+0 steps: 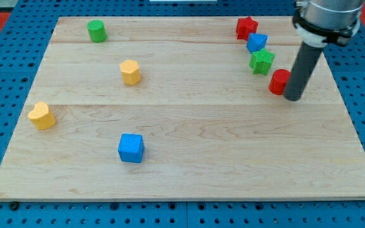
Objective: Push red circle below green star
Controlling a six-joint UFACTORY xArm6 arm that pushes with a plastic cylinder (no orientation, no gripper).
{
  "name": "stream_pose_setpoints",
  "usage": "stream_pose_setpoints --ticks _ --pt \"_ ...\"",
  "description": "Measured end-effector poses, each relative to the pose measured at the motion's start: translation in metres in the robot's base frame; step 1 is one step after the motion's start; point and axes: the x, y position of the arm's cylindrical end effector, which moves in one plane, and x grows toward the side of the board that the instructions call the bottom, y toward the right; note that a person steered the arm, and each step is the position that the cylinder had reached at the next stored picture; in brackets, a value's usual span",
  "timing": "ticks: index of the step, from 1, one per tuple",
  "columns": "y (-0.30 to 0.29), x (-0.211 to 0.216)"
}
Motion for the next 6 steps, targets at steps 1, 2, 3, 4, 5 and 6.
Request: stream_pose_setpoints --ticks 1,2,3,4,5,6 --pt "0.026 -0.012" --pt "-0.003 -0.012" --pt "-0.029 -0.014" --pt "-0.022 -0.014" --pt "-0.041 0.023" --pt "-0.135 0.045"
